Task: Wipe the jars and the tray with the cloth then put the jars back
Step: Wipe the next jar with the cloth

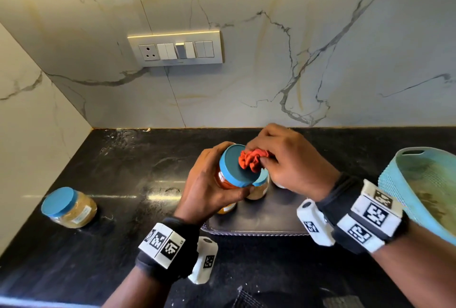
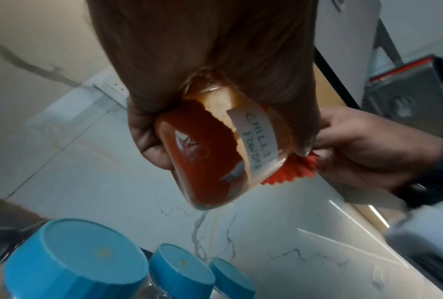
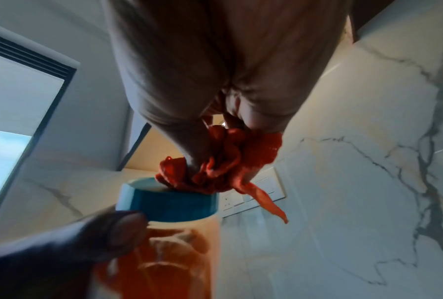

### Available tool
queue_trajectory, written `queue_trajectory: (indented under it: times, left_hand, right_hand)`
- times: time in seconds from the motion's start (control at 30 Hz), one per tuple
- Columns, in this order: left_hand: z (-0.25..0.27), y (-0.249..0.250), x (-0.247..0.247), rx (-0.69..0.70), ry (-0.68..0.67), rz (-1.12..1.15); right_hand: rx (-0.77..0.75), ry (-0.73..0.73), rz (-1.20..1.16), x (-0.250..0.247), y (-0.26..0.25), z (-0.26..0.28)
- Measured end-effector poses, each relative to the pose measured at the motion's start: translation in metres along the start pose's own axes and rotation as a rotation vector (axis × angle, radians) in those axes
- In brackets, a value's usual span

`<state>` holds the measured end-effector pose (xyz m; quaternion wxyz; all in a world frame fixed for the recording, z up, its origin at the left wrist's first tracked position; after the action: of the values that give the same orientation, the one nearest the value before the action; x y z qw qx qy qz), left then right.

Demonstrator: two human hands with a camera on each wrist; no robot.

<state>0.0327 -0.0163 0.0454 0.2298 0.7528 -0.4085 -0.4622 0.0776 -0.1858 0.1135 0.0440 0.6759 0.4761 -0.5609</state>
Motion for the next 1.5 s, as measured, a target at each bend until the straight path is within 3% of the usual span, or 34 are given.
queue_trajectory:
  times: [0.2, 0.43, 0.6, 0.83, 1.0, 1.3, 1.5]
  left_hand:
    - [-0.01, 0.009, 0.001, 0.016, -0.027, -0.099]
    - [-0.005, 0.012, 0.001, 0.048, -0.036, -0.117]
    - [-0.004, 0.023, 0.011, 0.066, -0.047, -0.132]
    - [-0.006, 0.025, 0.01, 0.016, 0.038, -0.179]
    - [-0.004, 0.023, 0.012, 0.0, 0.02, -0.197]
    - [-0.018, 0.027, 0.006, 0.019, 0.029, -0.237]
    - [-0.013, 0.017, 0.003, -0.036, 0.066, -0.164]
  right_hand:
    - [-0.07, -0.019, -0.087, 0.006, -0.027, 0.001]
    - [-0.129, -0.01, -0.003, 0.0, -0.026, 0.027]
    - [-0.034, 0.123, -0.014, -0.004, -0.03, 0.011]
    - [0.116, 0.182, 0.027, -0.007, 0.003, -0.009]
    - [0.174, 0.196, 0.061, -0.008, 0.014, 0.0]
    - [-0.004, 0.044, -0.064, -0.008, -0.023, 0.006]
    - [0.057, -0.054, 0.052, -0.008, 0.008, 0.012]
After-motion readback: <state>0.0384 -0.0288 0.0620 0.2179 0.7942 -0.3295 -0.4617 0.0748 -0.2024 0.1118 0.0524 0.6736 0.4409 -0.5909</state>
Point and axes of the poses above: each hand's wrist, its own z-axis away from the middle knuckle, its own x-axis out of the palm, y = z × x, the point moved 6 cm from there along -z, towards the middle knuckle, and after that the axes turned 1 degree about x, right-handed, at the moved point
